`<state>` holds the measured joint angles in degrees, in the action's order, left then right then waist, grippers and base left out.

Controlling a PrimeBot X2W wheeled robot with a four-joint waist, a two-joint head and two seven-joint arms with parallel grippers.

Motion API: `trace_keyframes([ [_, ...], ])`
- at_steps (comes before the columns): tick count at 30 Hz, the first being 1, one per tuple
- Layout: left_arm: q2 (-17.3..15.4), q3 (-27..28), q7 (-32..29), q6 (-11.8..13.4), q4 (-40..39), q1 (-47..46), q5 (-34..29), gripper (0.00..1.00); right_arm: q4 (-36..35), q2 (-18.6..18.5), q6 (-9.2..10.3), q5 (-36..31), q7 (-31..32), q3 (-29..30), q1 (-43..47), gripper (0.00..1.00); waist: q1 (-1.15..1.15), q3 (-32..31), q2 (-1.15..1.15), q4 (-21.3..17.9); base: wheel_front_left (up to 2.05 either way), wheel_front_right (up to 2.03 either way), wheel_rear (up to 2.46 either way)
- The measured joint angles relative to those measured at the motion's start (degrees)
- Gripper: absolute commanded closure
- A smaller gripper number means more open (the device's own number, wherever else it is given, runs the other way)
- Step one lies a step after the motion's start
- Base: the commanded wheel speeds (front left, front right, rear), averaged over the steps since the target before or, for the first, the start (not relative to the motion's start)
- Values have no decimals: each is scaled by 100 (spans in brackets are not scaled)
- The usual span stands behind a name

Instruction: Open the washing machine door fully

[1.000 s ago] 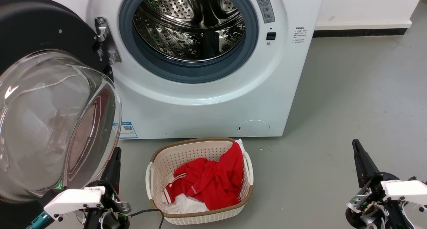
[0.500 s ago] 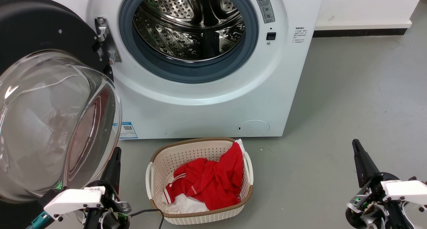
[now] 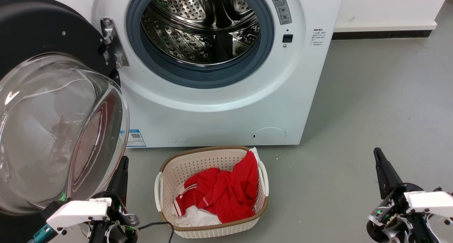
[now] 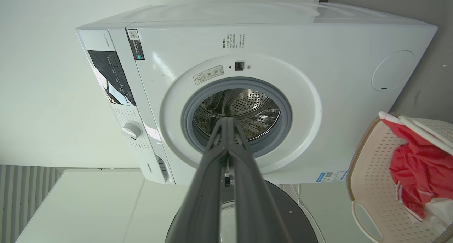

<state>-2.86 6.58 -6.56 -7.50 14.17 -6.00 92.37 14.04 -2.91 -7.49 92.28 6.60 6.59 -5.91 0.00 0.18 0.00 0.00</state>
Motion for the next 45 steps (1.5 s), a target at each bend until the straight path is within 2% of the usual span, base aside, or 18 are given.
trace_keyframes([
  [45,0,-1,0,0,0,0,0,100,0,0,0,0,0,0,-1,100,0,0,0,0,0,0,0],
])
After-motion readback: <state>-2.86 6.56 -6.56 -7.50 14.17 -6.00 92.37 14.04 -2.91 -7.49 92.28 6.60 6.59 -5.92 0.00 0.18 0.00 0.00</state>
